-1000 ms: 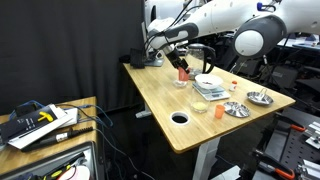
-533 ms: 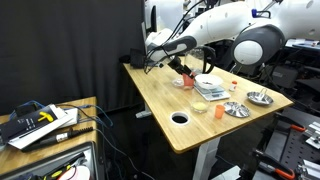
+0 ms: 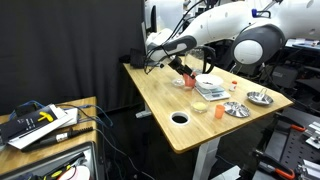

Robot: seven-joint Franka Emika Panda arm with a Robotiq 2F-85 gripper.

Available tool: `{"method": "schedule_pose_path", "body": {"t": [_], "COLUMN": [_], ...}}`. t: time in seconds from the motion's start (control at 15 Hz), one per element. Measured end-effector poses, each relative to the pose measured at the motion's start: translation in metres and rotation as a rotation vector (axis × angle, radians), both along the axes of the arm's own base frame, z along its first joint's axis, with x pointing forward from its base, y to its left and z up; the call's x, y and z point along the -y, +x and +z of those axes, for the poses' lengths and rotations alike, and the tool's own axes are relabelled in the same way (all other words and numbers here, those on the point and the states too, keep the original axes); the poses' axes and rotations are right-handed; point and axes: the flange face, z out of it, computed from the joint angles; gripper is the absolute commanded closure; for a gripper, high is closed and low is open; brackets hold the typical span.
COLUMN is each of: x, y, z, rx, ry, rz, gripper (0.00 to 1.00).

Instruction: Pour the contents in the red cup into the white bowl

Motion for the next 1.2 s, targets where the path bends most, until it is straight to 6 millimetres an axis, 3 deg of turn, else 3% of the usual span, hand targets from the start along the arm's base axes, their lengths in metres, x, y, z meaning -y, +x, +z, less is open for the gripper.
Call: {"method": "schedule_pose_path", "body": {"t": [0.2,0.8,1.2], "x": [-0.005,-0.009,-0.012], "y": [-0.003,-0.002,-0.004], "z": [-0.001,0.014,0.007], "rx": [-0.019,-0.013,-0.025], "ry": [0.033,0.153,0.15], "rz": [-0.009,-0.058,-0.054], "gripper": [0.0,0.0,0.0]}}
